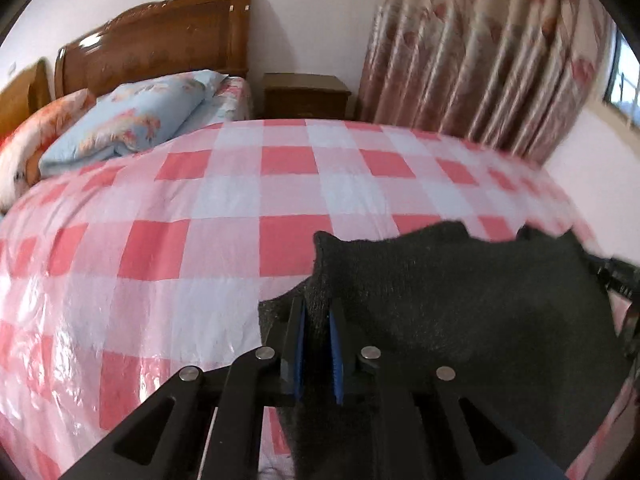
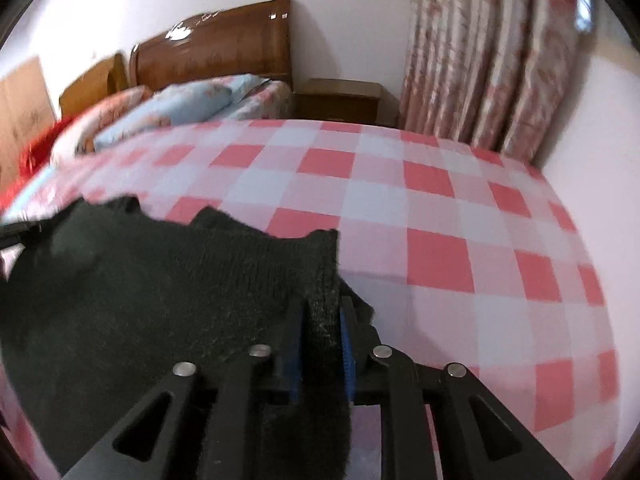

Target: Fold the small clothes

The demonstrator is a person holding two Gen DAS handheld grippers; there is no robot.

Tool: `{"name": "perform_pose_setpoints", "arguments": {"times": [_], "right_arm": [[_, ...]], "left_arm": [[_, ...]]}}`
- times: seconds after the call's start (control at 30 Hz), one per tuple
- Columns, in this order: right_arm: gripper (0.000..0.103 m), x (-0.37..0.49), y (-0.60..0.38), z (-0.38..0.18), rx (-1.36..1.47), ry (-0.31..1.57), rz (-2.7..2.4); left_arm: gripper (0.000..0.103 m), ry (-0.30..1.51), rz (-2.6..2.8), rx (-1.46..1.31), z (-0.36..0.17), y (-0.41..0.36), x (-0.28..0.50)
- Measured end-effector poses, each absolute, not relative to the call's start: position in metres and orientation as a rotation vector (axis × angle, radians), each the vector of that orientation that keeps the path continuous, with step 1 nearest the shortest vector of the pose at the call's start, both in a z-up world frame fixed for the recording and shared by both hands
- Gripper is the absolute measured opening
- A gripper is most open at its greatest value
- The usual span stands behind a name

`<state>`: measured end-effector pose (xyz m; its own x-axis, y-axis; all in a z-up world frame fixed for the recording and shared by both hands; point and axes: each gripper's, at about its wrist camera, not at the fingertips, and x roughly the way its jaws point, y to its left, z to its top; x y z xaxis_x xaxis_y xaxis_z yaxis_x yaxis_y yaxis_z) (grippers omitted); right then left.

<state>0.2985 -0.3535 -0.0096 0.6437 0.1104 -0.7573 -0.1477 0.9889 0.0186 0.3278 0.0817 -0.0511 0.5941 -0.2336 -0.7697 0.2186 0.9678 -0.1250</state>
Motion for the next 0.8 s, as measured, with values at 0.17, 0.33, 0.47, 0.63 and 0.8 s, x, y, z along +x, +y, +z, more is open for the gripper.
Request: {"name": "perform_pose_setpoints", "arguments": {"times": [0.17,0.33,0.47,0.63,0.8], "right_arm": [[0.103,0.281,-0.359,0.031,-0.039,0.747,0.116],[0.103,0.280,-0.311,0.042,-0.080,0.733,0.203],[0.103,0.293,-0.251,0.019,-0.136,0.785,0.272],[0.103,0.305,-0.185,-0.011,-0.313,0.837,0.314],[0.103,0.320,-0.205,-0.025,-0.270,0.923,0.271]], "left_arm": [[0.021,0.776,-0.150,0.022,-0.022,0.083,0.311],[0.030,0.727,-0.244,0.001,0.005,0.054,0.308],[0.030,0.803,-0.304,0.039,-0.007,0.010,0.325],[0.030,0.902,-0.342,0.043,-0.033,-0.027,0.338],[0.030,0.962,-0.361,-0.018,-0.057,-0.014,0.343]]}}
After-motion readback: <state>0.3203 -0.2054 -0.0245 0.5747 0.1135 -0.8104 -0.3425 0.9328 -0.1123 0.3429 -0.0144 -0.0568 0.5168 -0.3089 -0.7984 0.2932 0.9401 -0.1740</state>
